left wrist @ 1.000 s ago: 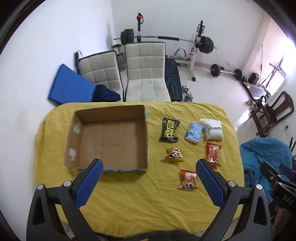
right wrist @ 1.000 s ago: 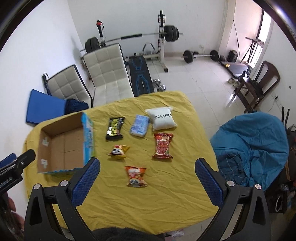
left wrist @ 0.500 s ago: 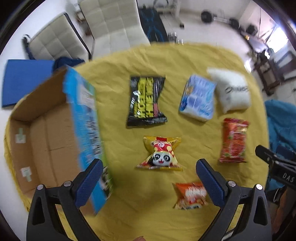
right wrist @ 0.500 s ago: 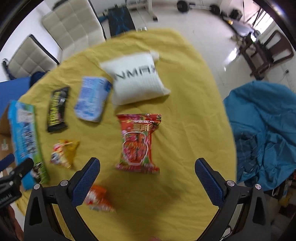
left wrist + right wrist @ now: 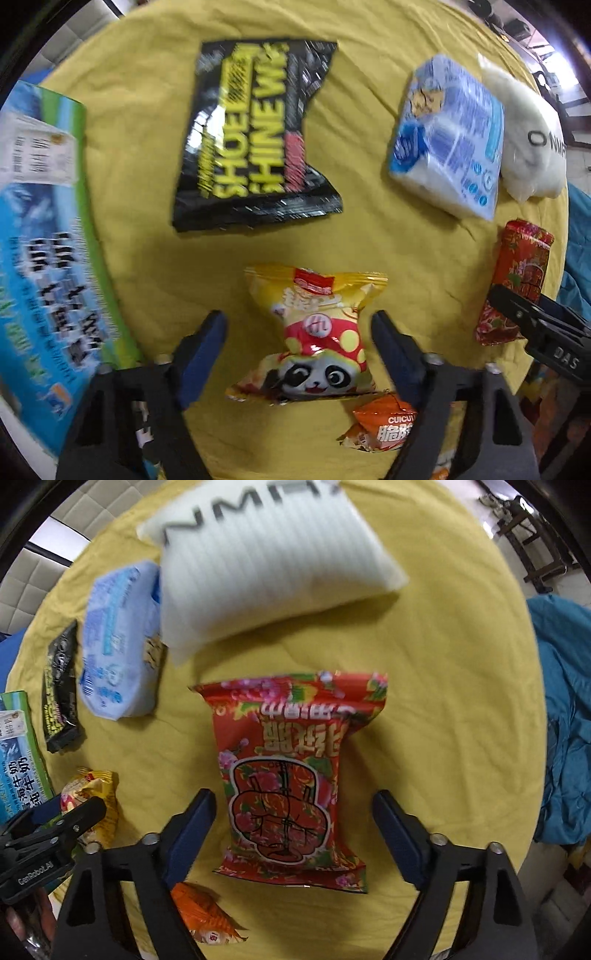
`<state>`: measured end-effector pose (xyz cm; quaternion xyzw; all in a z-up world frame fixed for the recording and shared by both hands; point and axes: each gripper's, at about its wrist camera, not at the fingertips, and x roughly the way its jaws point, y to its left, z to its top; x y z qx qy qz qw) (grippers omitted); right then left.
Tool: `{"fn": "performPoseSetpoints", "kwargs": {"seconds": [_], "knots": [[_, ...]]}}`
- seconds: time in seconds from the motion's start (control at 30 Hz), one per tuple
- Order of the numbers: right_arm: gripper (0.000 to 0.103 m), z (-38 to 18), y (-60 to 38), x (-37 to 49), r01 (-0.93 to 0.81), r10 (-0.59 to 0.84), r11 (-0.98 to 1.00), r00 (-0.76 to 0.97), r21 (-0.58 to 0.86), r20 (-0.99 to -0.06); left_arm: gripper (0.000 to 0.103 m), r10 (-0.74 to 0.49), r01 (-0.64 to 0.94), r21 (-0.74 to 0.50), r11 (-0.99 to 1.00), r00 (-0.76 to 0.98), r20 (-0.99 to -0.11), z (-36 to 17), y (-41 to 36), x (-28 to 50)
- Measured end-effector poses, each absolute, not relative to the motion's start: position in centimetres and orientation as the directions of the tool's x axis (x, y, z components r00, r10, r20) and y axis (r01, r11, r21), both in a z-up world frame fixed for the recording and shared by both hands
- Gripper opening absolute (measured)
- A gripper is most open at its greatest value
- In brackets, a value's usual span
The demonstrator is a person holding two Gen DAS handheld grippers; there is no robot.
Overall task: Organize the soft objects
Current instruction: 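Grasp the red snack bag with the right tool while the left grasps the yellow panda bag, then carry both bags into the cardboard box and open both tools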
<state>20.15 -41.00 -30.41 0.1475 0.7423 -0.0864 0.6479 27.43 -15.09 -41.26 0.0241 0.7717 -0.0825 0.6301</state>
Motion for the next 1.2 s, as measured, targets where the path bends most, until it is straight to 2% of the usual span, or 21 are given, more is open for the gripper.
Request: {"fn": "performPoseSetpoints", "kwargs": {"seconds": [0.03, 0.07, 0.1, 0.13, 0.2, 0.33, 0.63, 0.93, 1.13, 1.2], "knots": [[0.081, -31.1, -41.1, 20.2, 0.335, 0.107, 0.94, -0.127, 0.059, -0.986, 0.056, -0.08, 0.139, -0.113, 0.984, -0.222, -0.972, -41.6, -15.2, 27.3], [0.075, -31.6, -41.2, 20.2, 0.336, 0.103, 0.94, -0.133, 0.053, -0.986, 0.052, -0.091, 0.136, -0.125, 0.983, -0.234, -0.968, -41.9, -15.2, 27.2], [0.069, -32.0, -41.3, 20.2, 0.332, 0.087, 0.942, -0.137, 0.037, -0.987, 0.052, -0.098, 0.134, -0.134, 0.982, -0.245, -0.965, -42.2, -15.3, 27.0], [0.068, -32.4, -41.4, 20.3, 0.328, 0.083, 0.944, -0.138, 0.033, -0.987, 0.052, -0.096, 0.136, -0.132, 0.982, -0.242, -0.966, -42.3, -15.4, 26.7], [0.053, -33.1, -41.4, 20.3, 0.316, 0.077, 0.948, -0.14, 0.029, -0.987, 0.049, -0.099, 0.134, -0.13, 0.982, -0.221, -0.97, -42.3, -15.5, 26.3], [0.05, -34.0, -41.3, 19.9, 0.303, 0.06, 0.953, -0.133, 0.017, -0.989, 0.035, -0.076, 0.137, -0.101, 0.985, -0.176, -0.981, -40.3, -15.5, 25.0], [0.048, -32.8, -39.3, 16.7, 0.247, 0.068, 0.968, -0.081, 0.046, -0.994, 0.033, -0.081, 0.136, -0.086, 0.987, -0.043, -0.996, -33.7, -17.0, 22.6], [0.048, -28.7, -35.9, 14.8, 0.145, 0.143, 0.978, 0.039, 0.147, -0.989, 0.033, -0.133, 0.094, -0.12, 0.988, 0.146, -0.98, -20.5, -12.7, 18.8], [0.048, -21.7, -30.5, 16.9, 0.055, 0.203, 0.976, 0.114, 0.21, -0.972, 0.033, -0.145, 0.061, -0.134, 0.989, 0.245, -0.959, -14.7, -7.1, 17.9], [0.048, -18.9, -27.5, 17.9, 0.03, 0.219, 0.974, 0.134, 0.225, -0.967, 0.033, -0.141, 0.051, -0.132, 0.99, 0.272, -0.952, -14.6, -4.7, 18.3]]}}
